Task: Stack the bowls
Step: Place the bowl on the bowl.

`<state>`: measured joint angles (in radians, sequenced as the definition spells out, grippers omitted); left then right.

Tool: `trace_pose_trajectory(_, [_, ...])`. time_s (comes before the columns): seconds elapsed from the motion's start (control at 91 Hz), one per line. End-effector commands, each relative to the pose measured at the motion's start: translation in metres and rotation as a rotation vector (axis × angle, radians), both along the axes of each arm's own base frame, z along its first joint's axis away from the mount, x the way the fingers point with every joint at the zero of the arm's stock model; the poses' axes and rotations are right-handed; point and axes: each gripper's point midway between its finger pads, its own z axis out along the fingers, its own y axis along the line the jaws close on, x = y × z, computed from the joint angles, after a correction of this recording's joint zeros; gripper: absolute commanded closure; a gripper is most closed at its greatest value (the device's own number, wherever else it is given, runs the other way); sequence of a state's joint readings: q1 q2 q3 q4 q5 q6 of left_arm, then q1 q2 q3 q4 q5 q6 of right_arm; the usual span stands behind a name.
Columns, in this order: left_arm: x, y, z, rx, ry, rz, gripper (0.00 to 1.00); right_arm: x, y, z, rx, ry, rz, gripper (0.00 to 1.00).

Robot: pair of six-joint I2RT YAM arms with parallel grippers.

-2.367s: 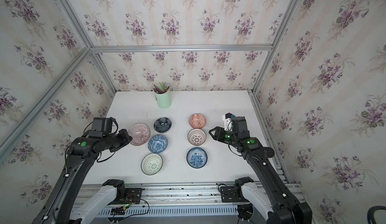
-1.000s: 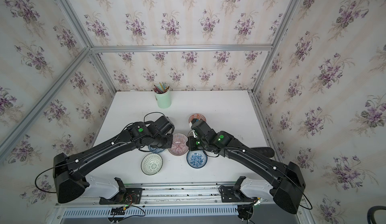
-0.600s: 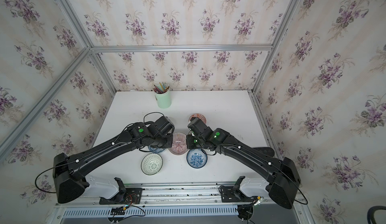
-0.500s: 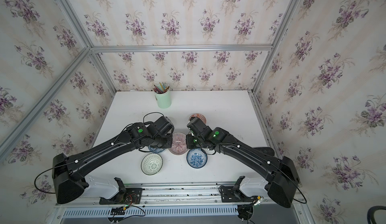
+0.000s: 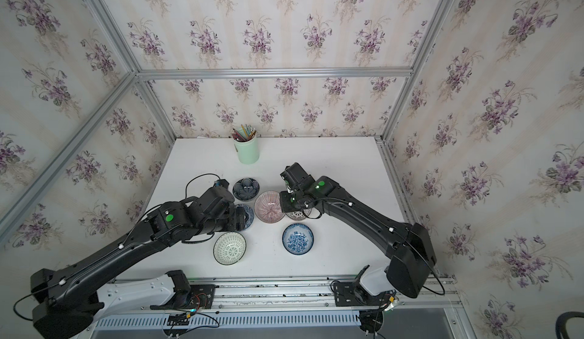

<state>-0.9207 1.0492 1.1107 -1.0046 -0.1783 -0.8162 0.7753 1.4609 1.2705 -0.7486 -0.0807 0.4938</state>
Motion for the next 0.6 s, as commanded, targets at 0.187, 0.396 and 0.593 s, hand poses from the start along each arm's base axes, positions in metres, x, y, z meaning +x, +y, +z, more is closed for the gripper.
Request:
trace_pose_trajectory(0.187, [-0.031,0.067,-0.030,0.059,0.027,0.168,0.25,0.022,-0.034,-0.009,-0.064,0.066,-0.021,1.00])
trace_pose_trajectory(0.396, [-0.039,0.080,-0.039,0.062,0.038,0.204,0.26,0.036,-0.055,-0.029,-0.075,0.104,-0.073,1.00])
trace_pose_trajectory(0.593, [-0.043,0.084,-0.050,0.093,0.071,0.217,0.27,0.046,-0.077,-0.052,-0.091,0.146,-0.120,1.00])
